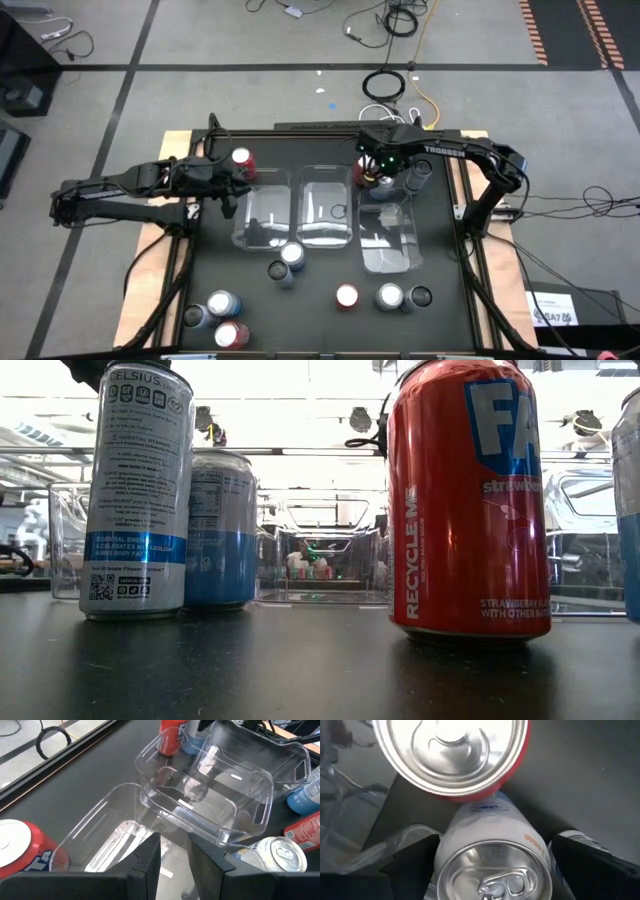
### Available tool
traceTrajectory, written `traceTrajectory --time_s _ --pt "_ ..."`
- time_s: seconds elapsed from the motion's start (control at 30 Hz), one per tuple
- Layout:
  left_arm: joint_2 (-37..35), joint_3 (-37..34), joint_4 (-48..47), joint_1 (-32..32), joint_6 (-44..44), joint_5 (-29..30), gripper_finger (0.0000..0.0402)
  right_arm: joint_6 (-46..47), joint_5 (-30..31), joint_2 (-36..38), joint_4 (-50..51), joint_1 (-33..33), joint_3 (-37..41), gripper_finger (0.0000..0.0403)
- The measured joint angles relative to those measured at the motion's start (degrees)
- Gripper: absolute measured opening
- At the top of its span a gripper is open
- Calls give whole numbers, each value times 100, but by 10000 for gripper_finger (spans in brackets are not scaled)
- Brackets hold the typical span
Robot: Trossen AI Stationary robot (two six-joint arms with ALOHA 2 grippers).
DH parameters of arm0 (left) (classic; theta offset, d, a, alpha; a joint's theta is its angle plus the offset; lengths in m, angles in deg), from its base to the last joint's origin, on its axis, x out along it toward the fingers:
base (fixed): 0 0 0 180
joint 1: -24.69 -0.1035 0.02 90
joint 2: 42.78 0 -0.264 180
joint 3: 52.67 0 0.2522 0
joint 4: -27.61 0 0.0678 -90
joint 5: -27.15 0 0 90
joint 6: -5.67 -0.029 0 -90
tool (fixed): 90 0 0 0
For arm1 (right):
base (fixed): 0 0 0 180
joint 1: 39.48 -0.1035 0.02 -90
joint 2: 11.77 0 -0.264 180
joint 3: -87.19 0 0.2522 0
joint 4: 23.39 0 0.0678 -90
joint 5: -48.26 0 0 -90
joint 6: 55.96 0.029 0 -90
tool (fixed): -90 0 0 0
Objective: Sort soda cans
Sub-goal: Put the blue-white soda can into the middle right transparent bin
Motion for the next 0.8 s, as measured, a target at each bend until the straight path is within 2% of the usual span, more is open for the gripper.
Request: traceTrajectory --time_s 0.1,0.3,0.6,0.8 --pt "0 0 0 0 0 6 105 64 20 3 -17 -4 57 358" --pt "0 0 2 0 0 8 105 191 20 15 -31 -2 85 280" --pt "0 0 2 0 0 10 105 135 2 22 32 -2 -64 280" --pt "0 0 2 1 0 10 105 129 -4 279 168 -4 -350 280"
